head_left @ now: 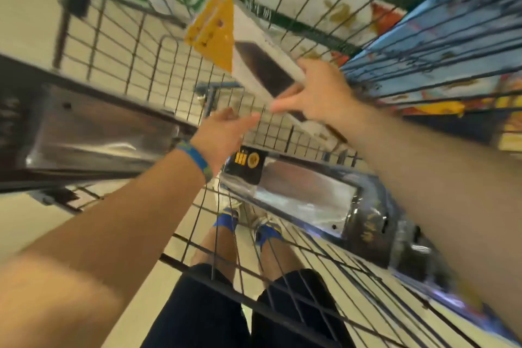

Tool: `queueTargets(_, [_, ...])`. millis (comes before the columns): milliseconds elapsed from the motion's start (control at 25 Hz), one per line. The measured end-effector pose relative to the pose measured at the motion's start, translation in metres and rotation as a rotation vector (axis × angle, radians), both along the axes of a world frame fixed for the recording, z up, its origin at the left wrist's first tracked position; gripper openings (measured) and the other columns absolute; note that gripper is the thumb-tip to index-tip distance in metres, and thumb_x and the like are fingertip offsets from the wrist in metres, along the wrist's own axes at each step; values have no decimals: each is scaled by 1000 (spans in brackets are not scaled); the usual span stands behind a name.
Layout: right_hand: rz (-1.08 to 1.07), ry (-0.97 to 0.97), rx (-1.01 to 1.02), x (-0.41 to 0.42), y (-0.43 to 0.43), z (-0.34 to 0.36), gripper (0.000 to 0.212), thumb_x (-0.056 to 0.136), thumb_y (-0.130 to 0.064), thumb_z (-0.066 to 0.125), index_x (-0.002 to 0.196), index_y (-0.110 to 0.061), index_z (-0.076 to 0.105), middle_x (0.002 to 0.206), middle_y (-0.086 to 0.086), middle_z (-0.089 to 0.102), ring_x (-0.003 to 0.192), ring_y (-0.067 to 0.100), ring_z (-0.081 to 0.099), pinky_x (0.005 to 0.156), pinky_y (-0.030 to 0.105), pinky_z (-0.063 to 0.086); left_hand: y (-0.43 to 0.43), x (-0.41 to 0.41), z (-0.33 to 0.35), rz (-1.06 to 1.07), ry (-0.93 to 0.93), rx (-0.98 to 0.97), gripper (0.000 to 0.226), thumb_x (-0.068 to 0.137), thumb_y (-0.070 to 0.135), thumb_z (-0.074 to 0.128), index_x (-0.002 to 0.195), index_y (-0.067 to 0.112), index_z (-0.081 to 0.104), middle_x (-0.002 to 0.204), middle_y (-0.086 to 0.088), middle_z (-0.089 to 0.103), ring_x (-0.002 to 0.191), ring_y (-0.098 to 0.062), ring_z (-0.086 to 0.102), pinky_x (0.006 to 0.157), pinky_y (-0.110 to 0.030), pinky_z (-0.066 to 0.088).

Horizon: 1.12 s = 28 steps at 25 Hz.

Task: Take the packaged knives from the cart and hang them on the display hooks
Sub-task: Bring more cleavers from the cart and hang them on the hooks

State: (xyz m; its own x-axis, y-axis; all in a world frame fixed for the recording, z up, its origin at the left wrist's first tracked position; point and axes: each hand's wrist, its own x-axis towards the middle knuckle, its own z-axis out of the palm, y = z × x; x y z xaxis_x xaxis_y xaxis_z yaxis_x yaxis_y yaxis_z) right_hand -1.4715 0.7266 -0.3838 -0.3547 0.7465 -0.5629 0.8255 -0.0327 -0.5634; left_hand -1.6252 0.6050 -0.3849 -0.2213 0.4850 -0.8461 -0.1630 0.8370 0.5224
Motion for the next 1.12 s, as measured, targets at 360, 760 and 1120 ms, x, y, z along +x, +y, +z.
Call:
queueTargets(360, [-476,769,8,17,-51,258,45,69,-11,94,106,-19,67,75,-16,77,75,-1,74,65,13,55,1,7,224,-115,113,587,48,74,39,74,111,13,60,99,2,71,91,-3,68,84,-26,51])
queueTargets(760, [-953,1052,137,94,-99,383,46,92,-19,75,133,-13,54,118,5,74,105,21,73,86,38,62,25,80,383,-230,-287,738,33,95,38,59,119,16,66,112,-14,74,102,-31,71,81,-39,60])
queueTargets(1120, [-1478,1015,464,112,-163,384,46,78,-45,85,116,-32,63,110,-2,78,94,16,76,72,32,63,45,76,384,-426,-395,666,38,87,28,73,119,7,67,94,-16,75,75,-30,72,66,-42,60])
